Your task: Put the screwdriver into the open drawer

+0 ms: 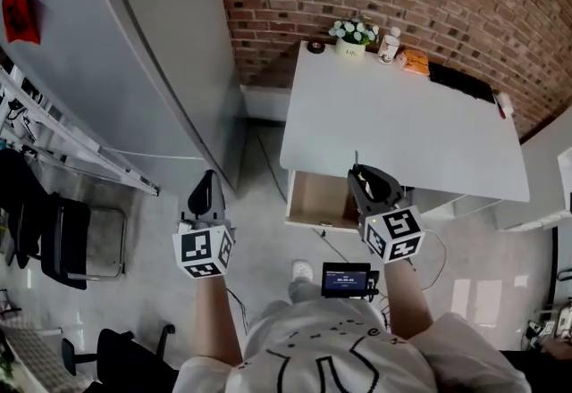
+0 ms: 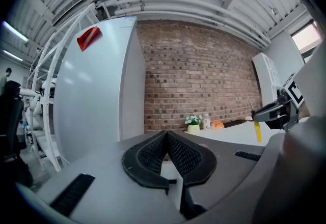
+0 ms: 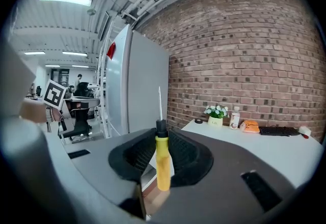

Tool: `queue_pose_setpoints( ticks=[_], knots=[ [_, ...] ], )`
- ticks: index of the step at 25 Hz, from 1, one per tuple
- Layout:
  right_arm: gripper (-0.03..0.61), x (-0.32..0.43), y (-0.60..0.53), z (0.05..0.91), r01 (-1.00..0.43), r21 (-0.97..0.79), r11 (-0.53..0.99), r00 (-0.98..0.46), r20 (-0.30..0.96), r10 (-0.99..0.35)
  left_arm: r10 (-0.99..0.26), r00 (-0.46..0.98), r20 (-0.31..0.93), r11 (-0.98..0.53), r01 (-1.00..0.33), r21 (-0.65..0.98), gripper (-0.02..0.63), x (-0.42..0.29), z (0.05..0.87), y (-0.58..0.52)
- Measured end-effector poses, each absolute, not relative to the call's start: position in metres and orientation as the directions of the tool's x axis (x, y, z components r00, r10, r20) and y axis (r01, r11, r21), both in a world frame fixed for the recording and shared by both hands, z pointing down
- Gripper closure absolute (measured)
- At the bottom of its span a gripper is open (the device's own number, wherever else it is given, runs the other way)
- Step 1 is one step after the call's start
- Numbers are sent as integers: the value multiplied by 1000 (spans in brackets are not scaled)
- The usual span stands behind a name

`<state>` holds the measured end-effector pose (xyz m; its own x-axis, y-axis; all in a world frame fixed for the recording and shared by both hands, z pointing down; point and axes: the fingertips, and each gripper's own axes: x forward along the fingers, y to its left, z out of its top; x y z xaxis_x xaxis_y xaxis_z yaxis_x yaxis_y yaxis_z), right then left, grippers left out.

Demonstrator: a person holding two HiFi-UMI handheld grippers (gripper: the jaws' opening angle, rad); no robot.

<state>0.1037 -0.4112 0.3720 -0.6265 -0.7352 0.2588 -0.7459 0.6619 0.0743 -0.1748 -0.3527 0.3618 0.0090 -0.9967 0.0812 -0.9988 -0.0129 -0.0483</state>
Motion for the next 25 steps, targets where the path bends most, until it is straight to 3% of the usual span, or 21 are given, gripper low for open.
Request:
queue_pose_setpoints(
  ticks=[9, 25],
  knots=[
    [500, 63, -427, 417, -695, 23, 719, -670, 343, -658, -984, -67, 166, 64, -998, -23, 600, -213, 401, -349],
    [499, 30, -431, 512, -705, -4, 709, -624, 479, -617, -957, 13, 290, -11, -1000, 11, 600, -251, 493, -363]
  ],
)
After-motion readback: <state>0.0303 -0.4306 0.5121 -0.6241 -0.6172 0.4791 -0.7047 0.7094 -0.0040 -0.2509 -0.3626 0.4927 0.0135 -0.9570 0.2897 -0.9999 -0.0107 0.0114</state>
